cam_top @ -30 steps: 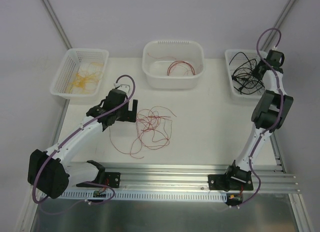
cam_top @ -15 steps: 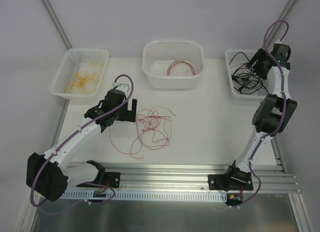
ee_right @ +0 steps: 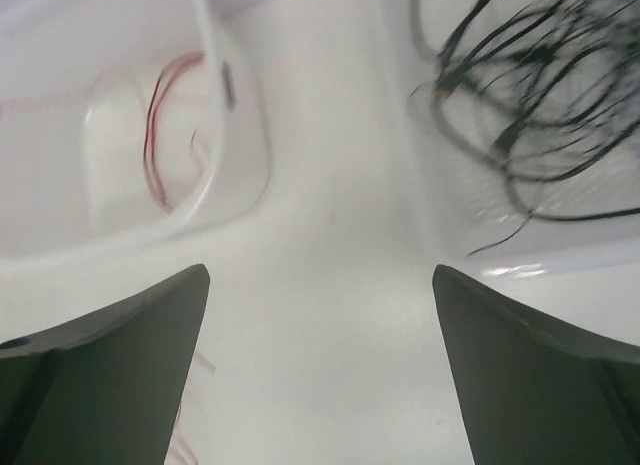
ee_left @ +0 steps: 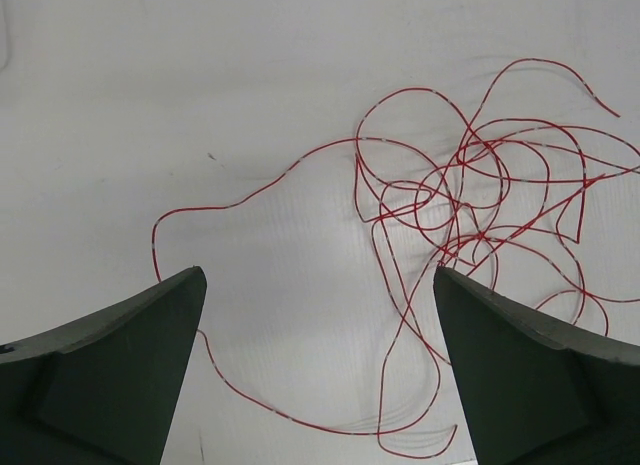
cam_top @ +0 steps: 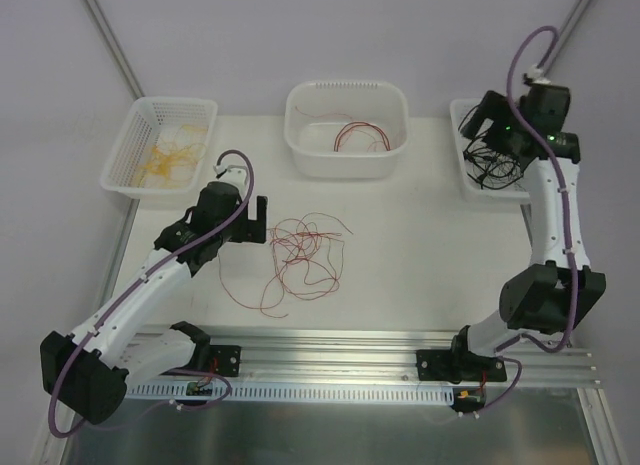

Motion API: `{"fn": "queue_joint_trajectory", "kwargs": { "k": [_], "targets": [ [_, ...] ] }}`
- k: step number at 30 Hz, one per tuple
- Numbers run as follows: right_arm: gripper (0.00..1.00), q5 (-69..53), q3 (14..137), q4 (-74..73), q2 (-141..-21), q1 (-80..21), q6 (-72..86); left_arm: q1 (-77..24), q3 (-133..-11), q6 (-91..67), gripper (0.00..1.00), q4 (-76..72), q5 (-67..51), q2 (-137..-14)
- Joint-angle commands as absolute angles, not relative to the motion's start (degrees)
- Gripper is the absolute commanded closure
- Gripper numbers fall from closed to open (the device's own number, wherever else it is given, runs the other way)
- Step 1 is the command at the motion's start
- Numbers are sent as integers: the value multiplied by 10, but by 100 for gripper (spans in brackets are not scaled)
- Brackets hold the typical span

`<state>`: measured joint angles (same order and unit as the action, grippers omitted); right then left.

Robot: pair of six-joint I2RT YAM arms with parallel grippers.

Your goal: Untangle the cables

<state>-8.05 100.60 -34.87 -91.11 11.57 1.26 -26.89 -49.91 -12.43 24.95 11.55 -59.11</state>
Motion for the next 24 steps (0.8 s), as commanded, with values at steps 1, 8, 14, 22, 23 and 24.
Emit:
{"fn": "queue_joint_trajectory", "kwargs": {
  "k": [1, 8, 14, 22, 23, 24],
  "targets": [
    [0, -100, 930, -406, -856, 13, -18, -260, -492, -127, 1, 244, 148, -562],
    [0, -95, 767, -337, -809, -192, 23, -244, -488, -130, 1, 239, 154, -561],
    [0, -70, 737, -263, -879, -355, 84, -224, -485, -133, 1, 233, 156, -559],
    [0, 23, 832, -233, -1022, -497, 68, -189, -480, -141, 1, 228, 171, -555],
    [1, 34, 842, -233, -1035, -501, 66, -183, -478, -147, 1, 228, 174, -555],
    [0, 39, 860, -234, -1064, -511, 63, -178, -478, -149, 1, 228, 174, -554]
  ]
}}
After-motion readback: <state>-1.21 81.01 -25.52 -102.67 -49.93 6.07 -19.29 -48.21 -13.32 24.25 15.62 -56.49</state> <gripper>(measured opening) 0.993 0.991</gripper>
